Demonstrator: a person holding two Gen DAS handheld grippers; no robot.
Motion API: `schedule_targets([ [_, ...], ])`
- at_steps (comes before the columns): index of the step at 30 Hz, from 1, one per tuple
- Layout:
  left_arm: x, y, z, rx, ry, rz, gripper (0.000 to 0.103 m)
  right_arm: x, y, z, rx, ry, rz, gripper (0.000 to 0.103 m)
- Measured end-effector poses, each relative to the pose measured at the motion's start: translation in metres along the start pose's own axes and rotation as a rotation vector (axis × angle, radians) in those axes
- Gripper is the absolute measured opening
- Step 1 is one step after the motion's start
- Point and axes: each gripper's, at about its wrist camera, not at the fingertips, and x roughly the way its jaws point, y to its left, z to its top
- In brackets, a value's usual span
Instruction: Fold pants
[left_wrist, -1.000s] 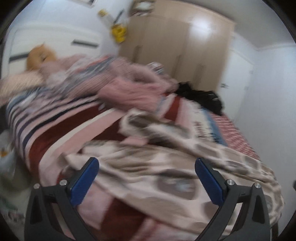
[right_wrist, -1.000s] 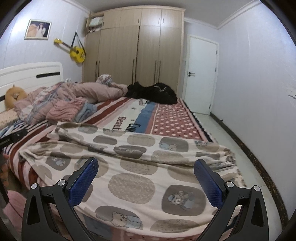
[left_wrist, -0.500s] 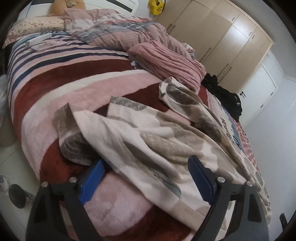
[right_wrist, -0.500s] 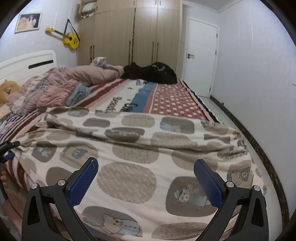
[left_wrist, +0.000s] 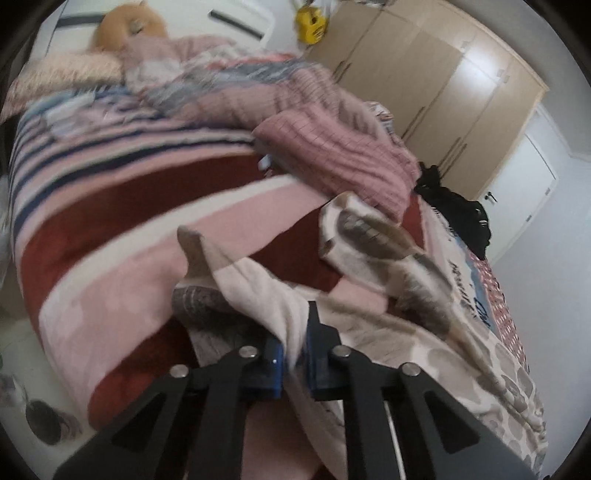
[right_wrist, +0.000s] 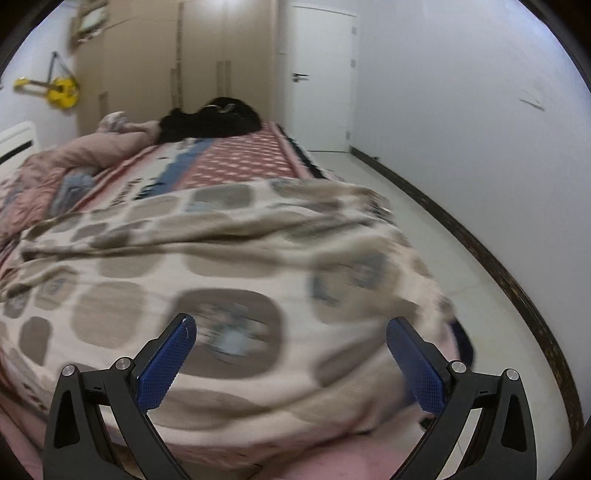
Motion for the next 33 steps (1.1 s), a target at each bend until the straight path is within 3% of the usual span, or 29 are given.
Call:
schedule_targets([
  [5,-0.026,-0.027,0.018,0.048,-0.084,-0.019,0.005,-0.001,-0.05,-0.014,0.113,0.015,-0.029,0.102],
  [8,-0.036,-0.038,0.028,0.066,-0.111,-0.019,0.005,0.006,-0.08,-0.023,0.202,0.055,0.011,0.098],
  [11,-0.041,-0.045,0.032,0.073,-0.13,-0.009,0.005,0.018,-0.098,-0.031,0.296,0.106,0.105,0.079],
  [13,-0.044,-0.048,0.032,0.079,-0.136,-0.005,0.005,0.03,-0.109,-0.037,0.367,0.137,0.189,0.056],
  [14,-0.046,-0.05,0.032,0.082,-0.139,-0.001,0.005,0.035,-0.111,-0.039,0.386,0.139,0.207,0.053],
  [18,-0.055,-0.055,0.035,0.076,-0.143,0.002,0.005,0.047,-0.116,-0.038,0.424,0.115,0.233,0.044],
  [20,-0.06,-0.061,0.036,0.1,-0.155,0.014,0.005,0.048,-0.116,-0.033,0.419,0.098,0.229,0.029],
  [22,-0.06,-0.063,0.039,0.113,-0.153,0.02,0.005,0.047,-0.115,-0.026,0.414,0.078,0.217,0.005],
  [33,-0.059,-0.065,0.06,0.169,-0.122,0.025,0.005,0.025,-0.115,0.03,0.392,-0.036,0.286,0.002],
])
